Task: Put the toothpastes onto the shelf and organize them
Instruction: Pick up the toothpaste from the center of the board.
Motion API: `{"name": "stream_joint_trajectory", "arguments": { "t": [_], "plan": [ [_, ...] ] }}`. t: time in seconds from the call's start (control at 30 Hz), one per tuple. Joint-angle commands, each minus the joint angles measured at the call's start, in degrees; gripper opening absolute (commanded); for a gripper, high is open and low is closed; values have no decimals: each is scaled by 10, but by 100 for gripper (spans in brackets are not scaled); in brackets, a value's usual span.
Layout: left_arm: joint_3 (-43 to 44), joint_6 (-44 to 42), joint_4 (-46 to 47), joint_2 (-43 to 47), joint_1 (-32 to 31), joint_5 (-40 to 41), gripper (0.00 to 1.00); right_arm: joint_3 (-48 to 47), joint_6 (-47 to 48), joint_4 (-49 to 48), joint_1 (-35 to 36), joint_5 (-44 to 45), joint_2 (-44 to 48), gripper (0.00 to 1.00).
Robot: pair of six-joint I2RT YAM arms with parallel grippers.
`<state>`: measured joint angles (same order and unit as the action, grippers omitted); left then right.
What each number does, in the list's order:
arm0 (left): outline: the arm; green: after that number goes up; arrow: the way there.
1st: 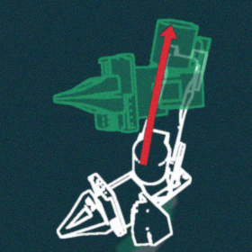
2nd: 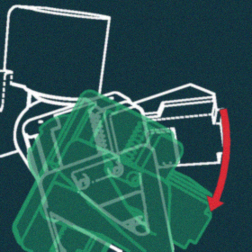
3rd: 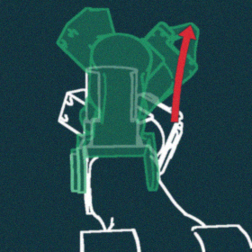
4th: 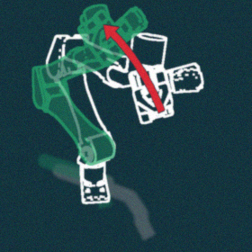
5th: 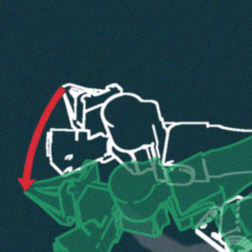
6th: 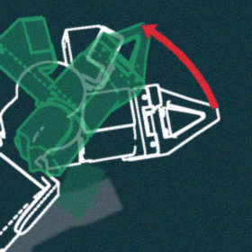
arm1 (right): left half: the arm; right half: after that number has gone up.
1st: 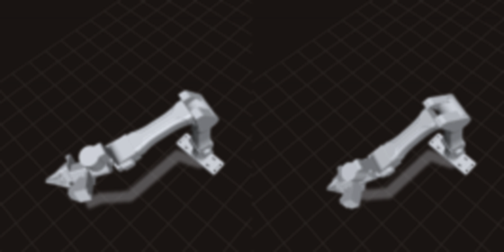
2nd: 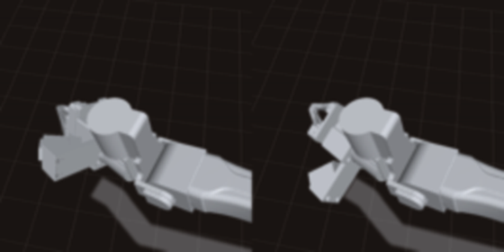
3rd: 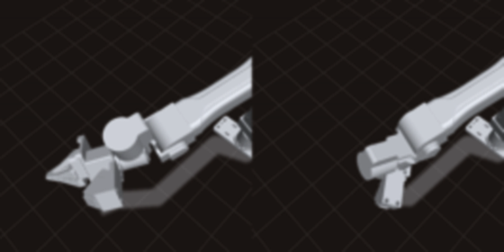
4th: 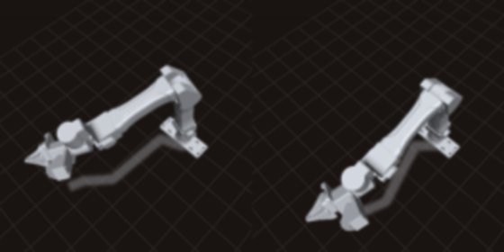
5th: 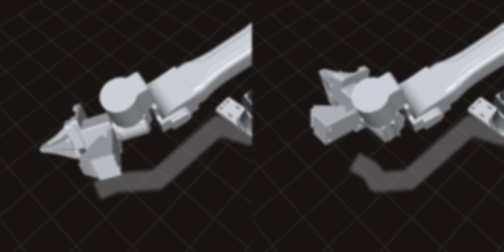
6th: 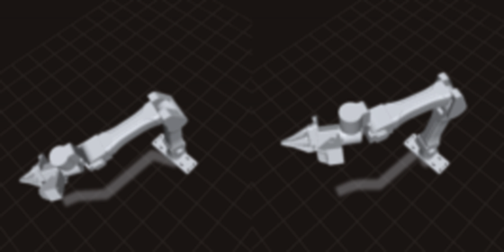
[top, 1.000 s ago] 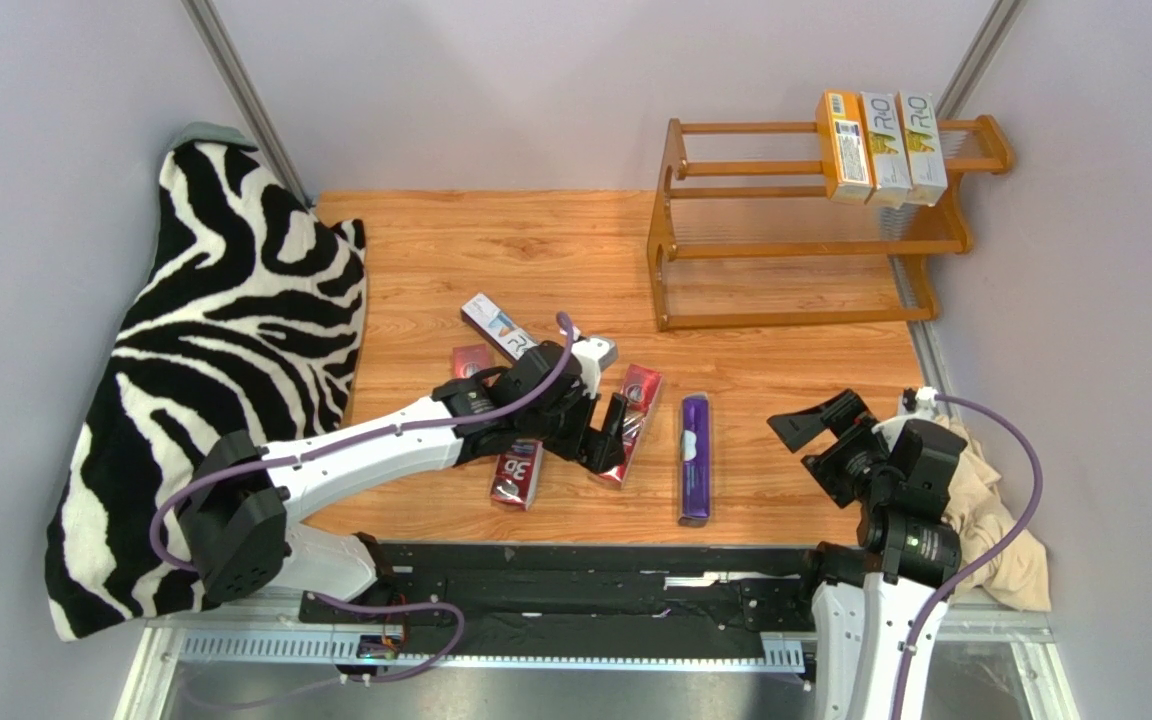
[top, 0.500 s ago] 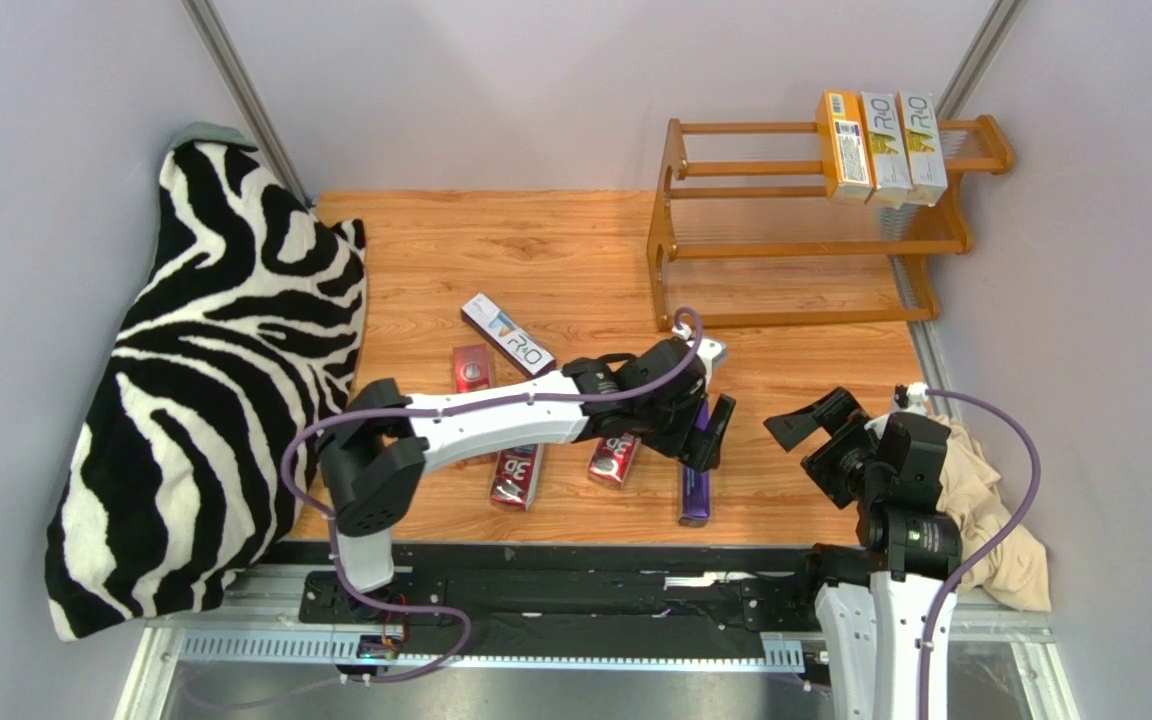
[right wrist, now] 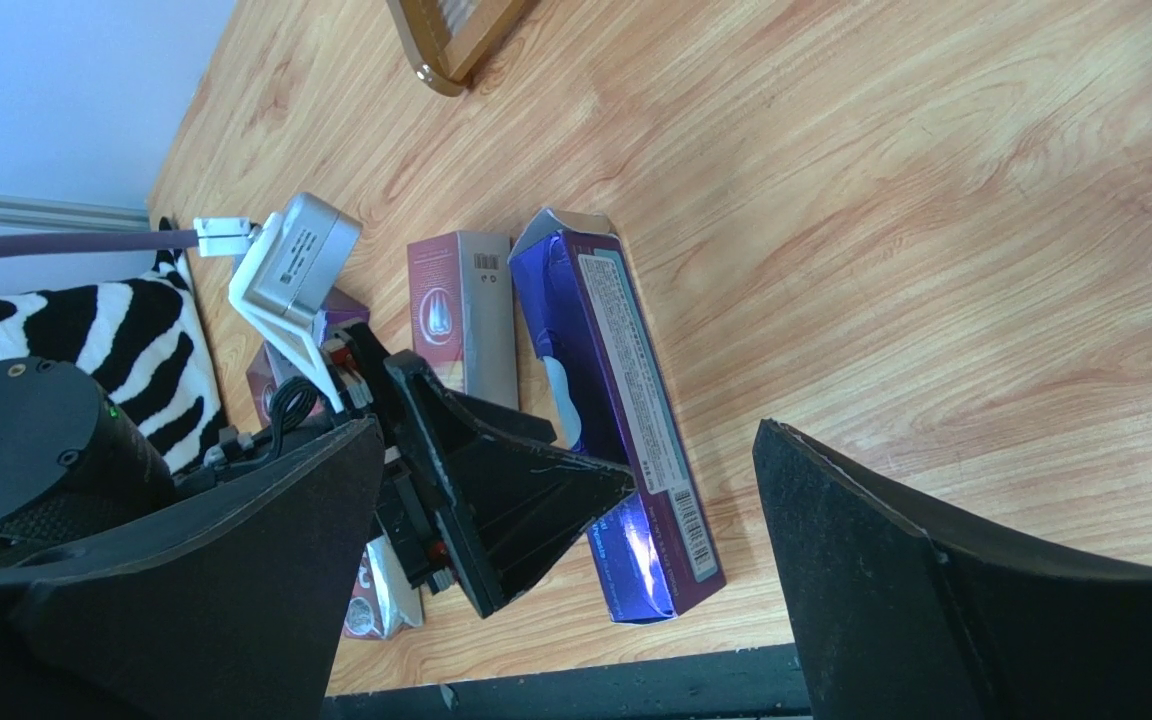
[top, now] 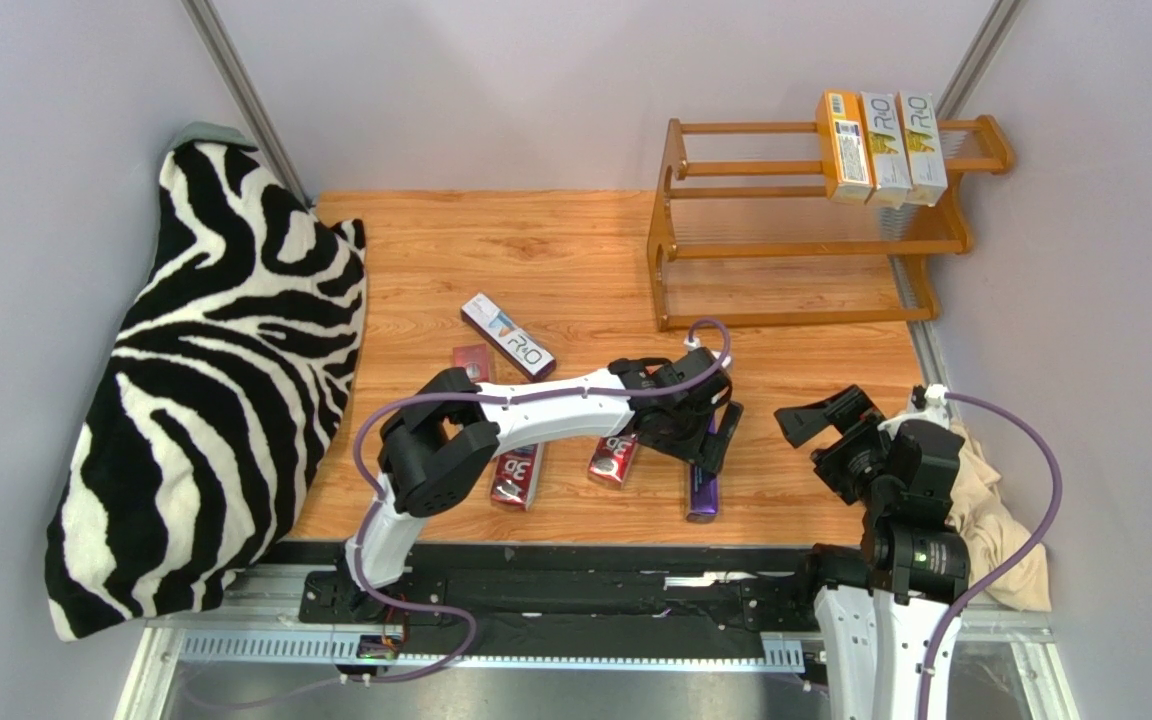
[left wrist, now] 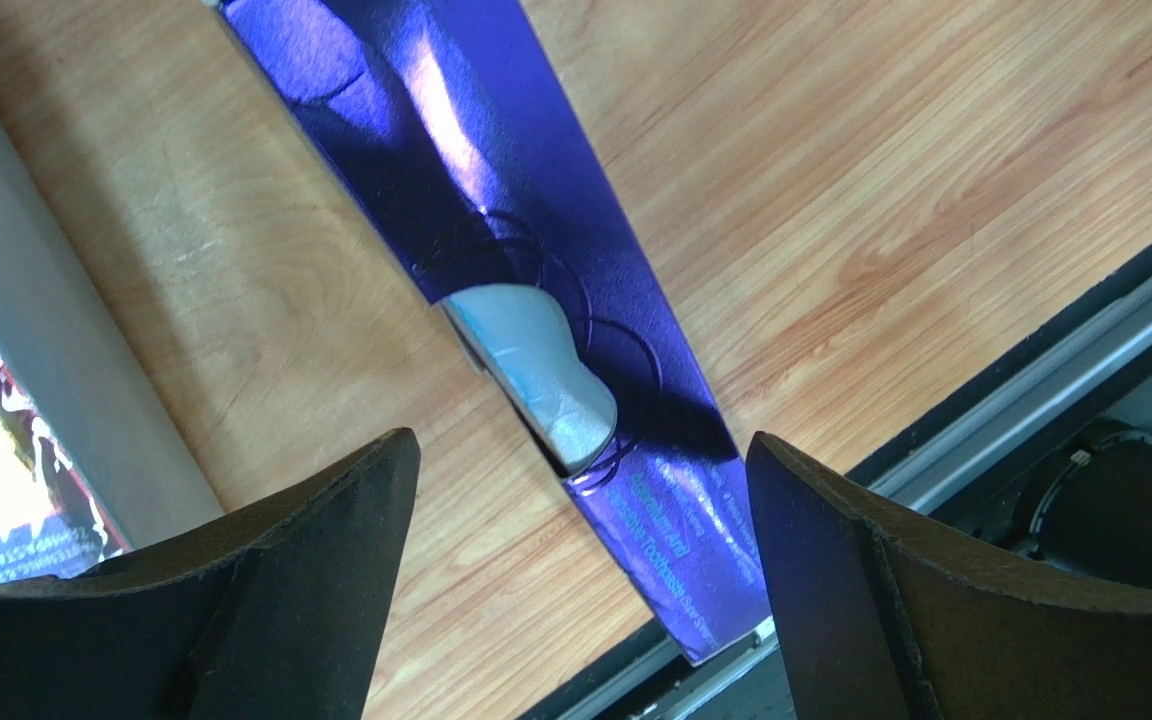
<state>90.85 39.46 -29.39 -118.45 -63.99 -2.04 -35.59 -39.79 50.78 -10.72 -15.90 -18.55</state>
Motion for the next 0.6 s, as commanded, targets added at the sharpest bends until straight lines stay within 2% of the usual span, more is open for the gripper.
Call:
{"name": "stream_joint_trajectory", "arguments": {
  "t": [0.0,0.27,0.57],
  "plan": [
    [32,5,0,-15,-5,3,89,-11,-4,8,3,8,14,99],
    [78,10,-17,-69,-5,3,88,-4,-8,9,3,4,32,99],
    [75,10,-26,-75,-5,43,64,4,-4,15,3,-7,38,99]
  ]
}}
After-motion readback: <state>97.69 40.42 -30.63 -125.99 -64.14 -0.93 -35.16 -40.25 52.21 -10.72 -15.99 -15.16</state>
